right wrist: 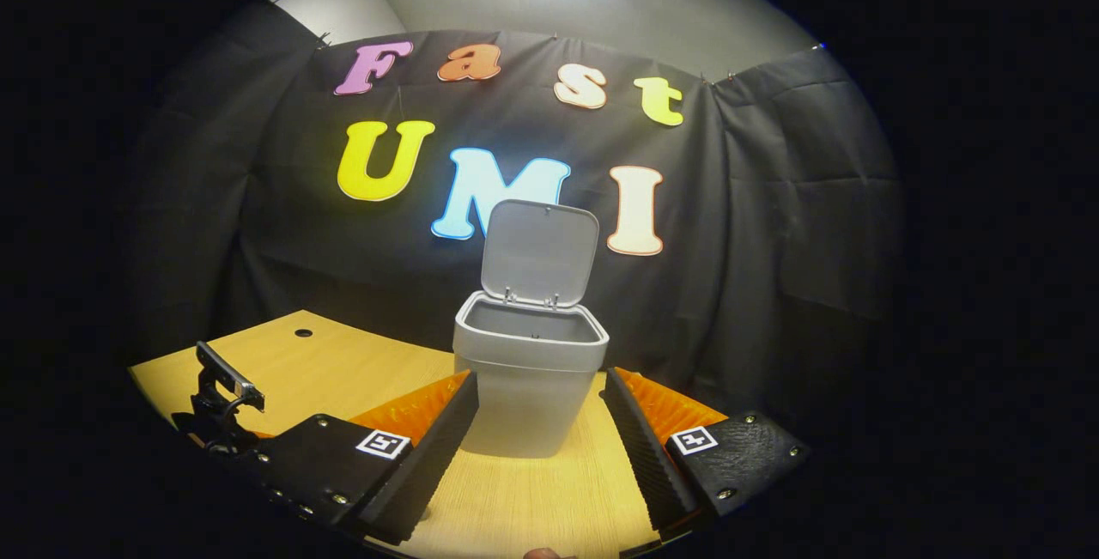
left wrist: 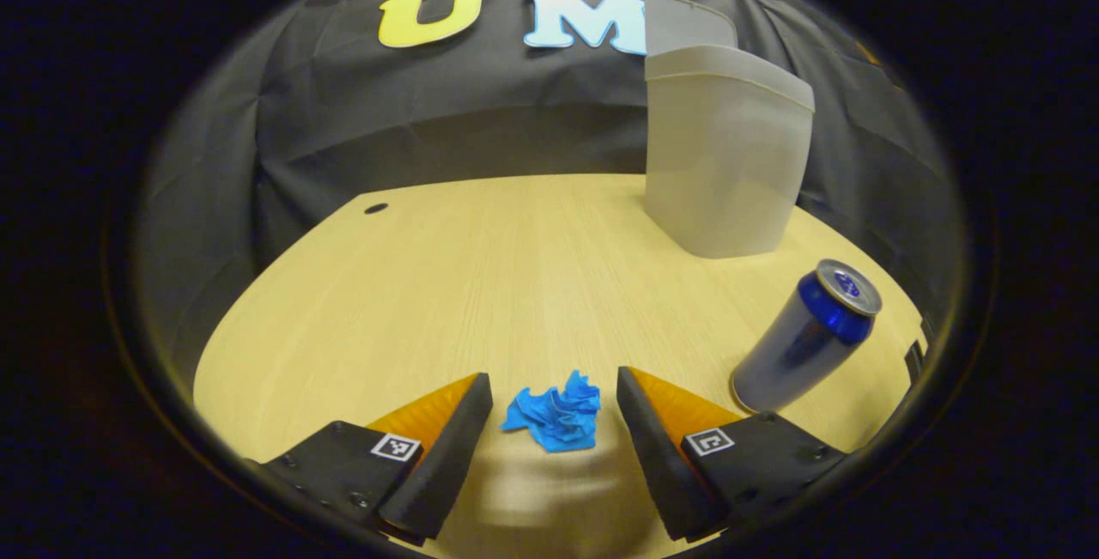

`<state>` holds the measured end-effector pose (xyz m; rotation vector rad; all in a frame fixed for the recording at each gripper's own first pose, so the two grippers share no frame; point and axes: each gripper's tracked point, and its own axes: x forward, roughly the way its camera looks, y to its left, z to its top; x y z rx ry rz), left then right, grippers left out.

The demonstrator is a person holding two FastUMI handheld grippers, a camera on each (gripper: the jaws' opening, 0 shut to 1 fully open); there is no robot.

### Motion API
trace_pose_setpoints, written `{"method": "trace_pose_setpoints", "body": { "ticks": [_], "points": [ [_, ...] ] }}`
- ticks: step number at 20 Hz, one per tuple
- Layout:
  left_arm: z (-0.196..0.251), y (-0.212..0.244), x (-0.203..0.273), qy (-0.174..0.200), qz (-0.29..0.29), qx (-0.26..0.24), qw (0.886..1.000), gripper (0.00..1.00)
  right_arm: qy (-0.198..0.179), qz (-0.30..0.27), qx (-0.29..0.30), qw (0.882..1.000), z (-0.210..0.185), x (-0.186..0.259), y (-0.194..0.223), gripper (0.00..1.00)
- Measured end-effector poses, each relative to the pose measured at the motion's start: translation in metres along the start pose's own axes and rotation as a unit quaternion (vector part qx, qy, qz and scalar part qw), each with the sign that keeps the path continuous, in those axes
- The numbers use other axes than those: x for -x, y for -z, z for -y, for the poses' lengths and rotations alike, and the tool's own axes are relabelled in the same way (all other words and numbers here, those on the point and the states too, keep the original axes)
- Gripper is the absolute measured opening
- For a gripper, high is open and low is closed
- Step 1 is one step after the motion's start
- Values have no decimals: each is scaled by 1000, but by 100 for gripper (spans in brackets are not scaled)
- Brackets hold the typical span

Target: Press the lid of the desktop garbage bin to open it, pick up the crumpled paper on the desktop and throw it into the bin, then pick up the pop can on the desktop and drop it into the bin, and finally close the garbage bin lid.

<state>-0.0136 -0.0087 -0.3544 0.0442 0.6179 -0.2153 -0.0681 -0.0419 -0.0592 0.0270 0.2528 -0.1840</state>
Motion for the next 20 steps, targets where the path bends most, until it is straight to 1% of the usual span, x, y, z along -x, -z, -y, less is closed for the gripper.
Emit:
{"method": "trace_pose_setpoints", "body": {
  "ticks": [1,2,3,5,6,8,9,11,12,13,14,15,16,17,18,20],
  "points": [
    [2,4,-2,0,-5,-1,1000,99,3,-1,1,1000,2,1,1,95],
    [3,9,-4,-3,-10,-2,1000,99,6,-2,4,1000,5,2,1,94],
    [4,12,-6,-4,-12,-2,1000,94,8,-2,9,1000,7,3,1,95],
    [6,15,-8,-10,-16,-6,1000,77,8,-5,15,1000,9,3,2,94],
    [7,14,-10,-16,-13,-13,1000,78,8,-6,16,1000,10,3,2,94],
    [11,10,-10,-21,-8,-23,999,73,5,-9,14,1000,9,4,5,95],
    [12,4,-12,-24,0,-29,999,63,3,-10,13,1000,7,4,6,95],
    [15,5,-13,-25,-5,-37,999,43,2,-8,14,1000,8,5,5,95],
    [14,3,-12,-29,-1,-43,999,44,0,-4,14,1000,9,6,3,95],
    [11,0,-14,-31,-1,-41,999,42,0,0,14,1000,10,6,1,95],
    [15,2,-13,-27,-5,-36,999,28,1,3,15,1000,12,6,0,95],
    [17,1,-13,-24,-2,-35,999,30,2,6,15,1000,14,6,-1,95],
    [10,1,-12,-41,-4,-38,998,29,3,7,12,1000,16,5,-1,95],
    [12,1,-11,-40,-7,-35,999,18,2,7,9,1000,17,5,0,95],
    [11,-2,-9,-45,-5,-34,998,17,1,6,5,1000,19,4,2,95],
    [14,-10,-3,-44,4,-35,998,18,1,5,-1,1000,22,2,4,95]
  ]
}}
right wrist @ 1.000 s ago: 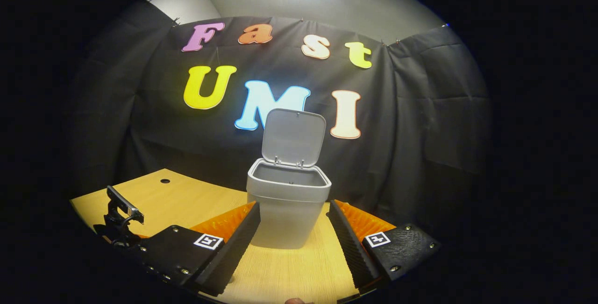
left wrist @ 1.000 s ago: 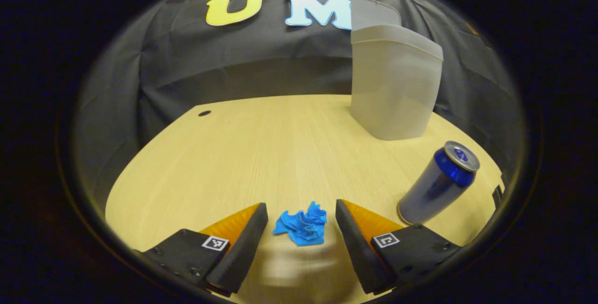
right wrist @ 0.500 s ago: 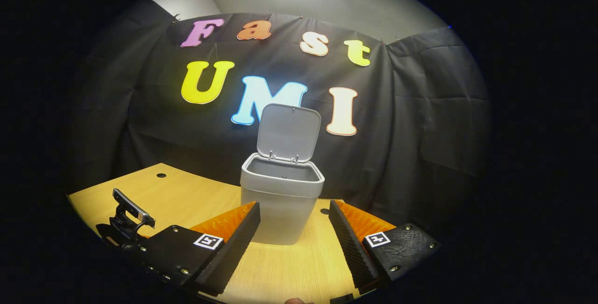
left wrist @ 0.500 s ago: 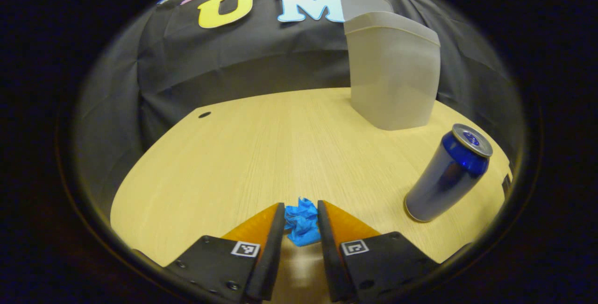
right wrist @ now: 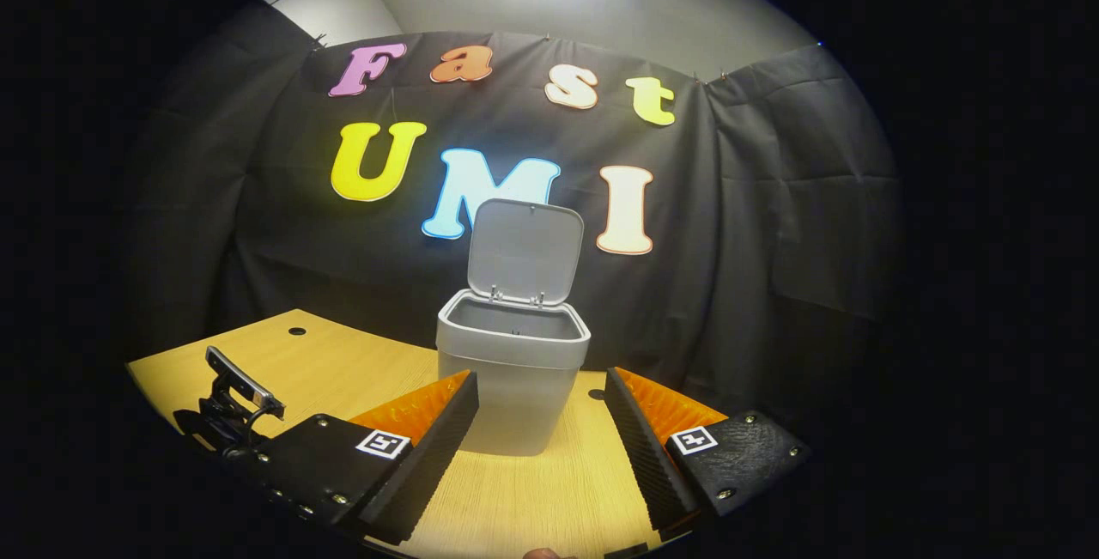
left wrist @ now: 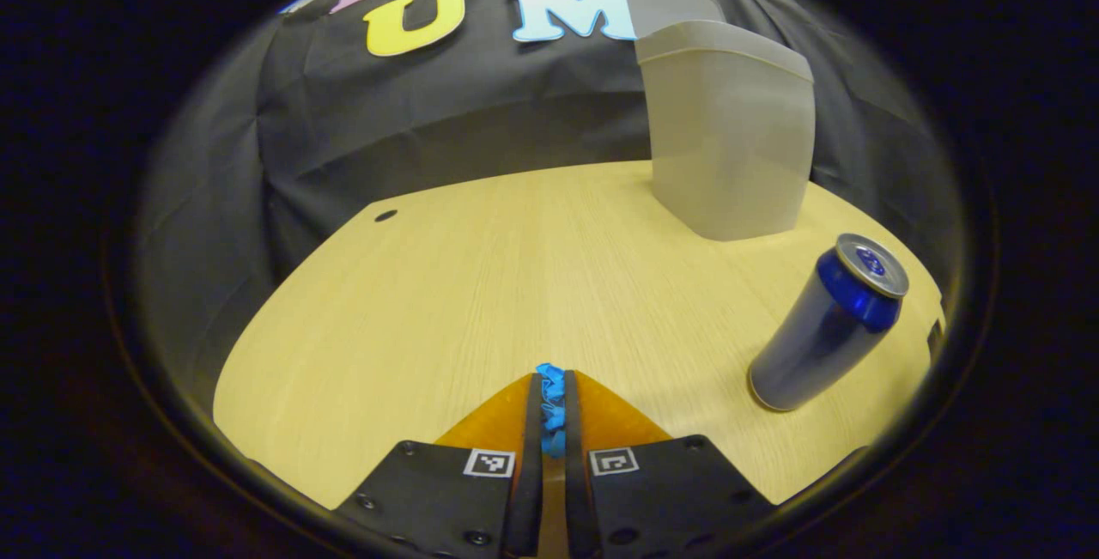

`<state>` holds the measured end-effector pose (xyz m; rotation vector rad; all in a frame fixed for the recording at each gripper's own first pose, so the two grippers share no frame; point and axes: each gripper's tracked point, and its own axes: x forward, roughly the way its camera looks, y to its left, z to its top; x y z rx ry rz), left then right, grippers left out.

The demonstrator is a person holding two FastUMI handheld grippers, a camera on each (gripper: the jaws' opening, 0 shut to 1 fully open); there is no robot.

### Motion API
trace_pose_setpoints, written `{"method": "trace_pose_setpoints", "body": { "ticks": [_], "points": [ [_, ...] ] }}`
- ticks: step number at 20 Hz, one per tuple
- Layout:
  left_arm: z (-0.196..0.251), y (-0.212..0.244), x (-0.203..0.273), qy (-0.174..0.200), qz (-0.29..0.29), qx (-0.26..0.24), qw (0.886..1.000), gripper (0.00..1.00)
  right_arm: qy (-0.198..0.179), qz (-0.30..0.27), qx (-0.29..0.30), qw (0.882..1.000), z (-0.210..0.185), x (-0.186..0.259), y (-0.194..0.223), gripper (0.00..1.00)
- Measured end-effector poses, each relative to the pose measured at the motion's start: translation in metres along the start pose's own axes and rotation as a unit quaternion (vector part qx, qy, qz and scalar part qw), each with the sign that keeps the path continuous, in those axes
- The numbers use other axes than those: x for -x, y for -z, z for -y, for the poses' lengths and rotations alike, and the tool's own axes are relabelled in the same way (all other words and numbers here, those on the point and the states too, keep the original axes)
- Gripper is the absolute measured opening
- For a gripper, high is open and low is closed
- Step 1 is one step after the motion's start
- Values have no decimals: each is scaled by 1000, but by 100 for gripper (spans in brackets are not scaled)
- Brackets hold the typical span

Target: Press the lid of the desktop garbage bin to open it, pick up the crumpled paper on the desktop and throw it into the bin, then pick up the pop can on the desktop and drop it into the bin, and finally close the garbage bin lid.

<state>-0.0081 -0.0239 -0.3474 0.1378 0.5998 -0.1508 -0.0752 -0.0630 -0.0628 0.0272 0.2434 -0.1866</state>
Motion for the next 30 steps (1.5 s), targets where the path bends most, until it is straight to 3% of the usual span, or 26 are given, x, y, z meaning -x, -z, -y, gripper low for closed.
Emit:
{"method": "trace_pose_setpoints", "body": {
  "ticks": [3,10,19,24,30],
  "points": [
    [3,-29,19,2,23,-1,1000,17,-2,9,-12,1000,3,-4,-4,95],
    [18,-142,63,16,114,-1,993,19,4,30,-9,999,18,-14,-5,95],
    [79,-292,95,65,222,18,973,19,31,33,-11,999,49,-22,5,94],
    [120,-366,88,99,273,36,956,17,52,30,-18,998,72,-25,12,94],
    [160,-418,52,112,295,26,948,19,64,19,-31,997,95,-41,21,94]
  ]
}}
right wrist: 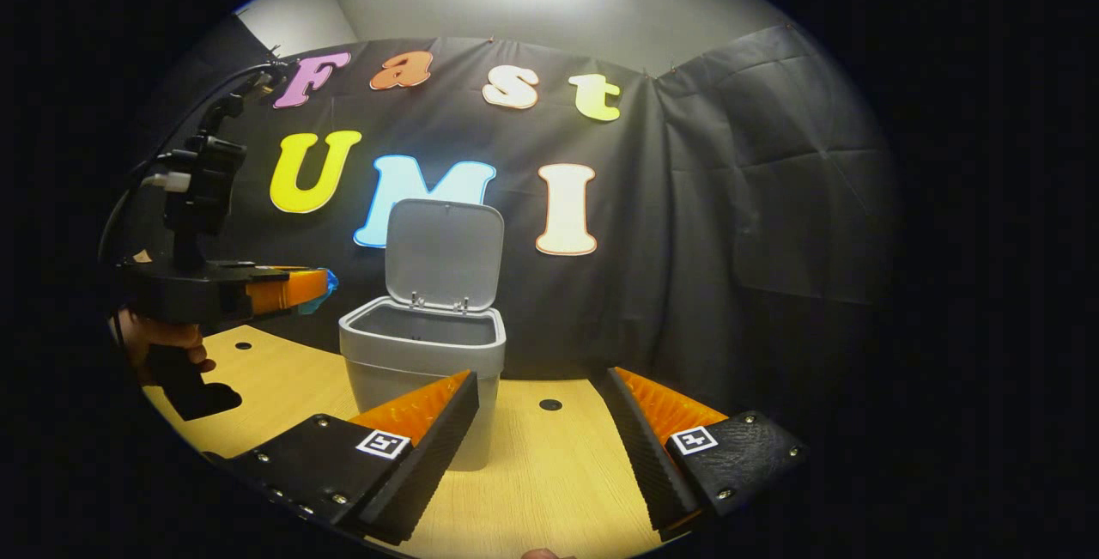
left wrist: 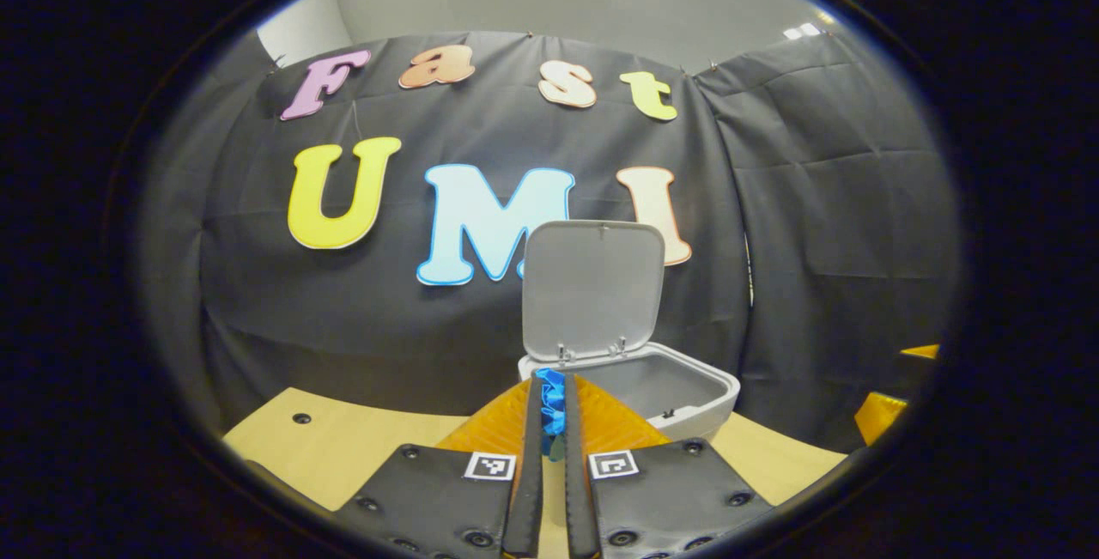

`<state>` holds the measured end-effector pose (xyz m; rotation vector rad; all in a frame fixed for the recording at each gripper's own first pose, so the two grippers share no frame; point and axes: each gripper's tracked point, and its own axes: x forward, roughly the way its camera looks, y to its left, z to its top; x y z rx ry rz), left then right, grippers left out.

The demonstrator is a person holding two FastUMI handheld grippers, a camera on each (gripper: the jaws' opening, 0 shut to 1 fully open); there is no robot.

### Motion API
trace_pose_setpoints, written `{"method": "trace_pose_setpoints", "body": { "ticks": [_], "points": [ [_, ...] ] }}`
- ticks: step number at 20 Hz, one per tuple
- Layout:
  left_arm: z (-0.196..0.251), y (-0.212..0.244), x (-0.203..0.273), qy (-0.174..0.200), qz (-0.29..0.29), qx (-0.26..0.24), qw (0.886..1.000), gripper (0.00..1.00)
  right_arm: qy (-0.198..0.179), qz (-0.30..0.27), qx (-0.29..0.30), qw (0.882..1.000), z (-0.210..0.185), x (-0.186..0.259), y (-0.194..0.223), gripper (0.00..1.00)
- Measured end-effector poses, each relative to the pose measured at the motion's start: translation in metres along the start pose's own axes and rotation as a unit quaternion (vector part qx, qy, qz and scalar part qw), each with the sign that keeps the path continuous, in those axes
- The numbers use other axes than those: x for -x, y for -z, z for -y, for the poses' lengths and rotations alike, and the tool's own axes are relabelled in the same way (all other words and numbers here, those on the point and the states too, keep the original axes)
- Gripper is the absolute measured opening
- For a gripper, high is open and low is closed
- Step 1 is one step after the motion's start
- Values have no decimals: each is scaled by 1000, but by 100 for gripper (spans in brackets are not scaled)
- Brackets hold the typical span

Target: Press the lid of the desktop garbage bin to open it, pick up the crumpled paper on the desktop and throw it into the bin, then pick up the pop can on the desktop and drop it into the bin, and finally close the garbage bin lid.

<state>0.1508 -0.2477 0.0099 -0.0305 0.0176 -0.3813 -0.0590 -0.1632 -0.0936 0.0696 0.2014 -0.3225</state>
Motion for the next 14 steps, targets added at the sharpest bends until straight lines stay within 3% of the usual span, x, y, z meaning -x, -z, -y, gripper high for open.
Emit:
{"method": "trace_pose_setpoints", "body": {
  "ticks": [11,14],
  "points": [
    [18,26,-62,7,-32,5,999,17,11,-9,12,1000,25,-5,7,95],
    [22,34,-70,21,-44,-12,999,24,17,-13,5,1000,24,-1,9,95]
  ]
}}
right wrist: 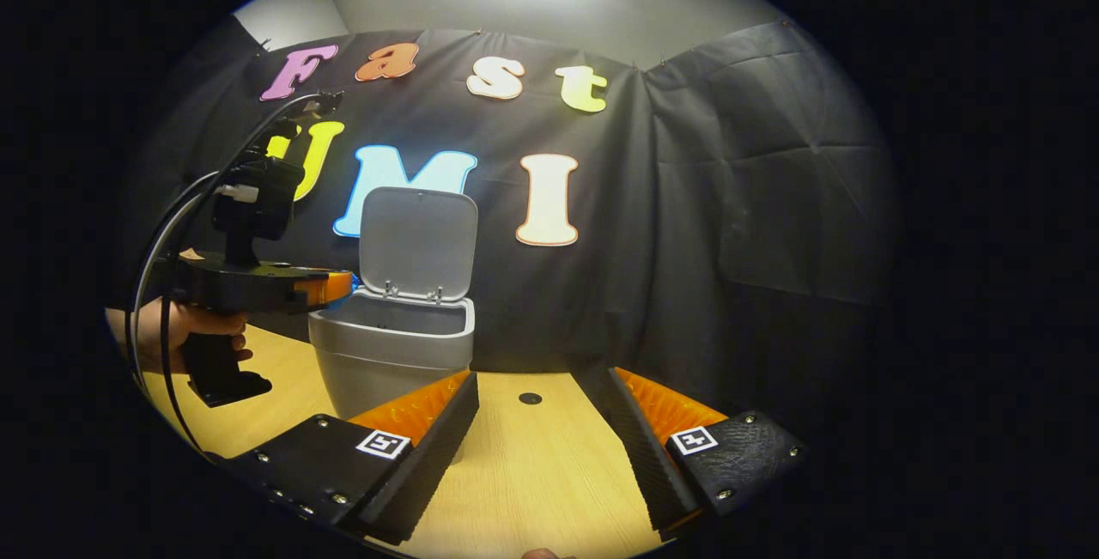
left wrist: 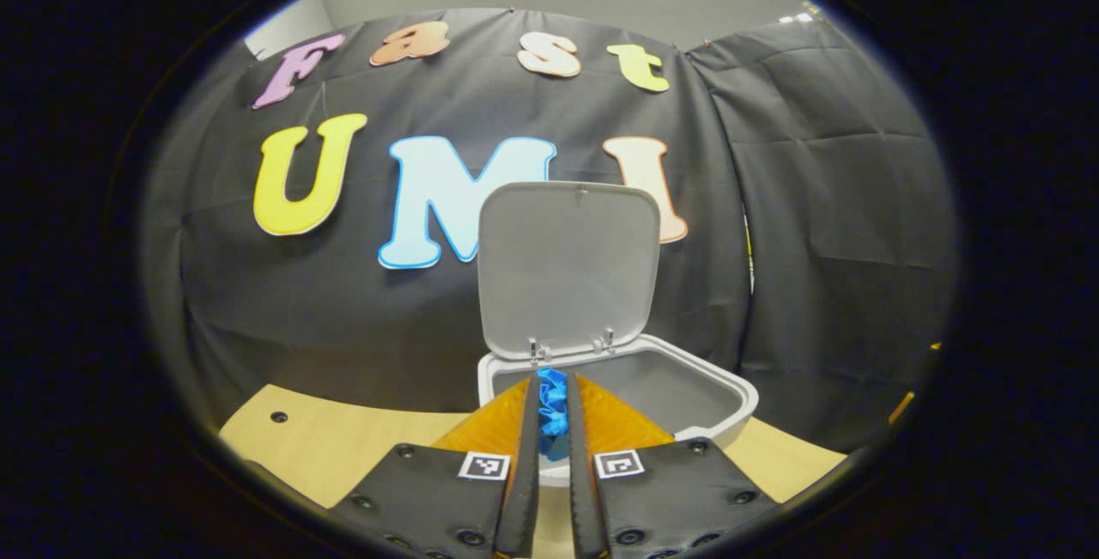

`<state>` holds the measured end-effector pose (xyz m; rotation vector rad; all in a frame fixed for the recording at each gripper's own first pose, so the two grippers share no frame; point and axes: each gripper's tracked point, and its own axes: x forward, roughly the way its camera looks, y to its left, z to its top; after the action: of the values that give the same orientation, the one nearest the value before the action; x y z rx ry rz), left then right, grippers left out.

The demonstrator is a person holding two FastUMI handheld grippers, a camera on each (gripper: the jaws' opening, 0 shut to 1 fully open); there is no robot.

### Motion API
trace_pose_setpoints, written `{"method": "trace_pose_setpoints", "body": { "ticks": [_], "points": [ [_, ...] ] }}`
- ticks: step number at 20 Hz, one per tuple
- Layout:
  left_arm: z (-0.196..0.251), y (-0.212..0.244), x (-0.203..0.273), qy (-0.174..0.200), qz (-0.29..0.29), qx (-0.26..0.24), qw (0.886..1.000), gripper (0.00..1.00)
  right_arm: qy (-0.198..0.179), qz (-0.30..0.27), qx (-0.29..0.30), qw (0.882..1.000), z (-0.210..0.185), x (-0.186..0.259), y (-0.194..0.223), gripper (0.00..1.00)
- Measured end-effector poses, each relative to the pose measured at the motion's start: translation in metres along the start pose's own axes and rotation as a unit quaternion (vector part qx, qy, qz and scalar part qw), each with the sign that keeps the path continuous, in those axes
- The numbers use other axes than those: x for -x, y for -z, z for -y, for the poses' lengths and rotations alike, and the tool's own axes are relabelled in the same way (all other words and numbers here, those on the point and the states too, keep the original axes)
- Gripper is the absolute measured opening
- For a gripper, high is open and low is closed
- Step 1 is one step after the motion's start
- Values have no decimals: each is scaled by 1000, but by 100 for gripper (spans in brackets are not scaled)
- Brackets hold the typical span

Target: Press the lid of the desktop garbage bin to open it, pick up the crumpled paper on the desktop and throw it into the bin, then pick up the pop can on the desktop and drop it into the bin, and finally close the garbage bin lid.

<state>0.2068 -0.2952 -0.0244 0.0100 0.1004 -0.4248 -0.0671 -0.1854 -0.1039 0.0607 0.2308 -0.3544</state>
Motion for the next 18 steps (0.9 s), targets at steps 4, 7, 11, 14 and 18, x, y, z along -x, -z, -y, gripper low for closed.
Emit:
{"method": "trace_pose_setpoints", "body": {
  "ticks": [4,7,11,14,18],
  "points": [
    [-1,9,-1,11,-22,-4,1000,42,6,0,3,1000,-3,5,1,94],
    [-1,9,3,14,-22,6,1000,63,6,7,3,1000,-9,8,-4,94],
    [-8,3,17,9,-16,18,1000,84,-2,14,8,1000,-17,14,-8,94],
    [-18,-2,34,0,-9,33,999,97,-14,21,9,1000,-27,17,-10,95],
    [-46,-6,72,-31,5,27,999,96,-47,29,5,998,-50,18,-11,95]
  ]
}}
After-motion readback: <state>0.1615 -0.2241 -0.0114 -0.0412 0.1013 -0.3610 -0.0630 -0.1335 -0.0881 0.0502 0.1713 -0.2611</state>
